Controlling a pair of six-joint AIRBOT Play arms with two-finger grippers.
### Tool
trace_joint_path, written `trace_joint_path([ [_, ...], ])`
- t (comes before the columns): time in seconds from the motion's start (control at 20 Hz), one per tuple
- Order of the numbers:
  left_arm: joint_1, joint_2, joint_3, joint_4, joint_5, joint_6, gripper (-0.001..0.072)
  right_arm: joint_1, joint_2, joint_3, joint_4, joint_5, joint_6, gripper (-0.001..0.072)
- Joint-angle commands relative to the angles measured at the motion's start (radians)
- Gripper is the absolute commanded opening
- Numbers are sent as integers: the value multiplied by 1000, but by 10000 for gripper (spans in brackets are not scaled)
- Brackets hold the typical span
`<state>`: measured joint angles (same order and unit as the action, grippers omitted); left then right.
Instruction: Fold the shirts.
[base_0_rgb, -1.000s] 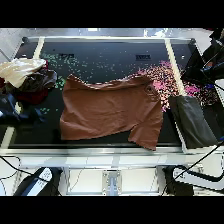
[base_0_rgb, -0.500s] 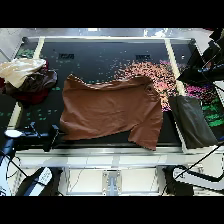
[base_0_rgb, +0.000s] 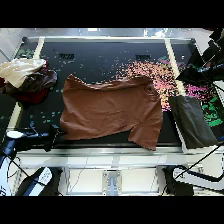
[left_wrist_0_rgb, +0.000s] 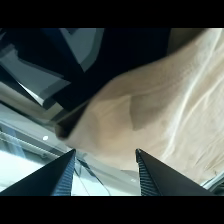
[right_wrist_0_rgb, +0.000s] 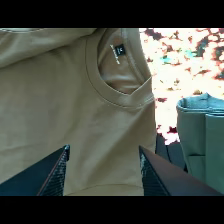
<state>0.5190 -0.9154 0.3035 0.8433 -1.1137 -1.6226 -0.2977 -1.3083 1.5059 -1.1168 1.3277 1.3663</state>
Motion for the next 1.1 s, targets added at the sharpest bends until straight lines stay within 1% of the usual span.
trace_joint_path([
  [0.0, 0, -45, -7, 0, 11, -2, 439, -1, 1, 0, 31, 1, 0, 493],
  [0.1, 0, -90, -7, -12, 13, 1, 439, -1, 1, 0, 45, 1, 0, 493],
  [0.2, 0, -116, -6, -40, 42, 18, 435, -1, 1, 0, 48, 4, 1, 493],
  [0.25, 0, -116, -6, -54, 60, 18, 367, -1, 2, 0, 48, 10, 1, 493],
  [0.3, 0, -115, -6, -71, 74, 26, 219, -1, 2, 0, 48, 20, 1, 493],
  [0.35, 0, -115, -6, -100, 86, 51, 83, -1, 2, 0, 47, 24, 1, 493],
  [0.4, 0, -115, -6, -126, 90, 76, 15, -1, 2, 0, 47, 24, 1, 493],
  [0.45, 0, -115, -6, -148, 90, 98, 14, -1, 2, 0, 46, 23, 0, 493],
  [0.55, 0, -115, -6, -164, 89, 113, 14, -1, 0, -1, 22, 27, 0, 493],
  [0.65, 0, -115, -2, -164, 89, 130, 14, -1, -3, -23, -57, 67, 0, 493],
  [0.75, 5, -114, 14, -164, 90, 177, 14, -2, -1, -144, -103, 93, 1, 493],
  [0.8, 12, -114, 29, -164, 90, 189, 14, -2, -1, -240, -97, 80, 1, 493],
  [0.85, 23, -114, 50, -164, 90, 200, 14, -2, -1, -338, -67, 37, 1, 493],
  [0.95, 50, -114, 86, -164, 90, 204, 14, -2, -2, -517, 16, -114, 0, 493],
  [1.0, 56, -114, 98, -164, 90, 216, 14, -2, -2, -579, 63, -192, -2, 493],
  [1.05, 56, -114, 102, -164, 91, 218, 14, -2, -6, -626, 113, -249, -27, 493],
])
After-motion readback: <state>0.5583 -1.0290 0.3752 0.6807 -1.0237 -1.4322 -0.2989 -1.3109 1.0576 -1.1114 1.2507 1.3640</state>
